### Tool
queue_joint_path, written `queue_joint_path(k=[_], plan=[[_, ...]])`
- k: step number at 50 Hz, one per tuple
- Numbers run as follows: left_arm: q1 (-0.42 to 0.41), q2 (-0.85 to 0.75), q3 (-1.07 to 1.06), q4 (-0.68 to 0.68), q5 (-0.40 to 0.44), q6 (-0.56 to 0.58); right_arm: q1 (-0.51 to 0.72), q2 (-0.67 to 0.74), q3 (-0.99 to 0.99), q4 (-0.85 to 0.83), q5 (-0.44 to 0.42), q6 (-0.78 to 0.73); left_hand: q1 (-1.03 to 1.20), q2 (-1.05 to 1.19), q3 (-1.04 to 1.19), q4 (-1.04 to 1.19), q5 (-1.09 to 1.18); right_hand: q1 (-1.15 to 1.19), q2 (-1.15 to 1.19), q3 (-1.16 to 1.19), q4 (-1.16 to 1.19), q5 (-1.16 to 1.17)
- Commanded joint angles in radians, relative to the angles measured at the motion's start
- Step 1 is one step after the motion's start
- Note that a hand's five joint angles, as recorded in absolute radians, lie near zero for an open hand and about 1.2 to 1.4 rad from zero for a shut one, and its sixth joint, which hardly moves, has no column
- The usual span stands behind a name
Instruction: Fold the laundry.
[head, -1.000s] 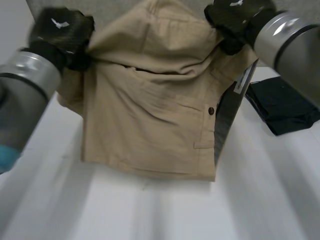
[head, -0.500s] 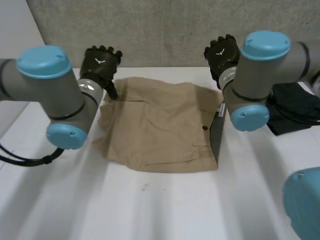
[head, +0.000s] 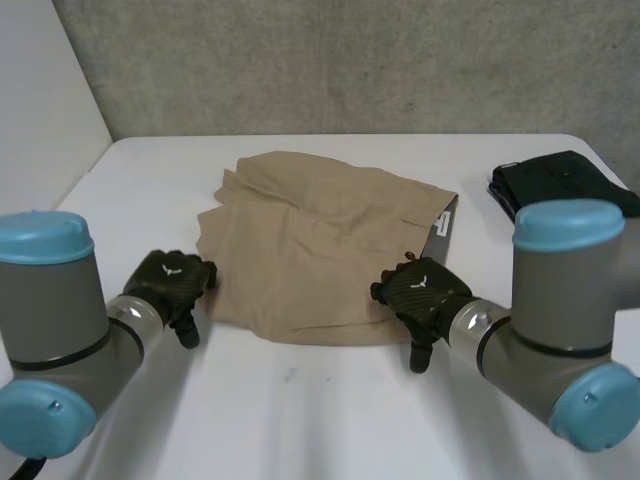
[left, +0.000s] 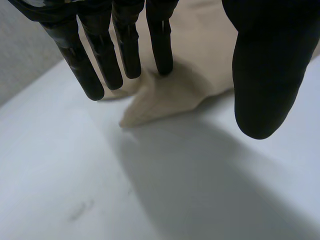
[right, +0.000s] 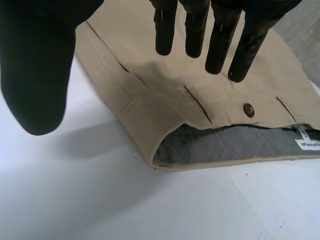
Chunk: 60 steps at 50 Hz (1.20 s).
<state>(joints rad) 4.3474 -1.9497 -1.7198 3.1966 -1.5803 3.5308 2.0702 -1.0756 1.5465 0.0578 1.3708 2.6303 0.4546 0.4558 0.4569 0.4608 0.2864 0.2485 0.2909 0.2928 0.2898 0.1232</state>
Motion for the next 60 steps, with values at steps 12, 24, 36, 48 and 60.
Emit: queue_joint_path(k=[12,24,36,48,60], plan=[[0.015,-0.097,0.054,0.1,0.043,-0.001,-0.041,0.094,-0.025,-0.168,0.021,-0.015,0.047,0.045,0.044,0.04,0.04,1.148,1.105,1.103,1.106,1.099],[0.015,-0.199,0.155,0.147,0.04,0.002,-0.113,0.011,-0.022,-0.157,0.022,0.002,0.073,0.072,0.071,0.067,0.067,1.148,1.105,1.103,1.106,1.099],[0.012,-0.259,0.239,0.147,0.045,0.0,-0.119,-0.009,-0.019,-0.159,0.022,0.002,0.381,0.38,0.379,0.375,0.375,1.148,1.105,1.103,1.106,1.099],[-0.006,-0.207,0.25,0.124,0.031,0.005,-0.122,-0.029,-0.048,-0.131,0.024,-0.015,0.942,0.94,0.939,0.935,0.935,1.148,1.105,1.103,1.106,1.099],[-0.008,0.354,0.06,-0.116,0.031,0.218,-0.154,-0.273,-0.158,0.292,0.01,-0.168,0.942,0.94,0.939,0.935,0.935,1.148,1.105,1.103,1.106,1.099]])
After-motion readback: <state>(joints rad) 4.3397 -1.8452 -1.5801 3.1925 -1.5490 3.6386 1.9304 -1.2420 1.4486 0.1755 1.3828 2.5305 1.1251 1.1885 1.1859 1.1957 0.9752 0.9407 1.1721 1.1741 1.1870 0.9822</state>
